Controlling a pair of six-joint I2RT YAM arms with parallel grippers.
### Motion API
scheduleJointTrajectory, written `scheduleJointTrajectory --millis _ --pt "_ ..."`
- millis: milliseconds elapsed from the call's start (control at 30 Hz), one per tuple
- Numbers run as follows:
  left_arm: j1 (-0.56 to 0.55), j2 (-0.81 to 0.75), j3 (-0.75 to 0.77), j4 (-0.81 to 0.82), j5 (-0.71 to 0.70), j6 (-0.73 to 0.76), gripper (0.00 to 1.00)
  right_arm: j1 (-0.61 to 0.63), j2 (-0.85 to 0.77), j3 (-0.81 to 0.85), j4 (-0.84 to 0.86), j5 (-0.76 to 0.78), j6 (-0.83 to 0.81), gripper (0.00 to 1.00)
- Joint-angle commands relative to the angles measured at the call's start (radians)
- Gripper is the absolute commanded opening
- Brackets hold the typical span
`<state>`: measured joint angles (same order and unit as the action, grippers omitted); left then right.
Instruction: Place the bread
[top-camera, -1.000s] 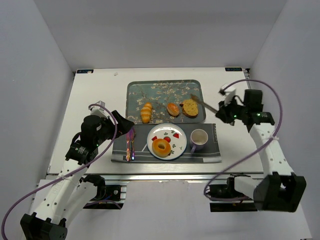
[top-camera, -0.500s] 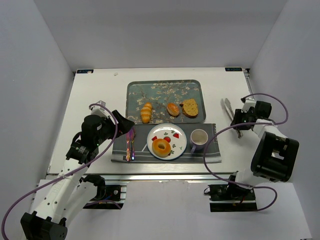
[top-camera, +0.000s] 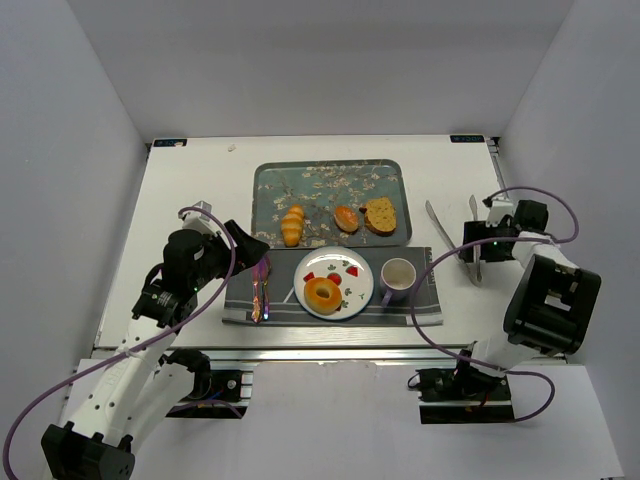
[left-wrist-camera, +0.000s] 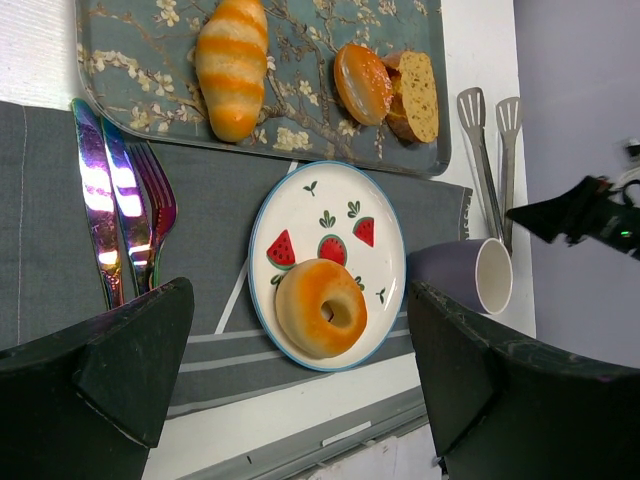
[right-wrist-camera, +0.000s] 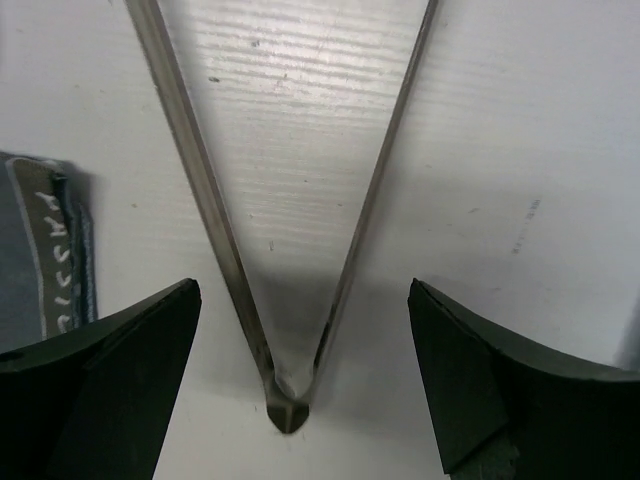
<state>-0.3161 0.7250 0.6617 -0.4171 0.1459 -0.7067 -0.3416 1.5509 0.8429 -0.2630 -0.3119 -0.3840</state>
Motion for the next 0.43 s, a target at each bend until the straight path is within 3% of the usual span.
scheduleJointTrajectory --millis 0,400 --pt "0.005 -0.009 0.001 0.012 0.003 0.01 0.96 -0.008 -0.109 0.137 -0.116 -0.035 -0.055 0.89" --pt "0.005 -0.007 0.004 0.014 0.009 0.009 0.96 -0.007 -0.179 0.289 -0.125 -0.18 0.033 0.89"
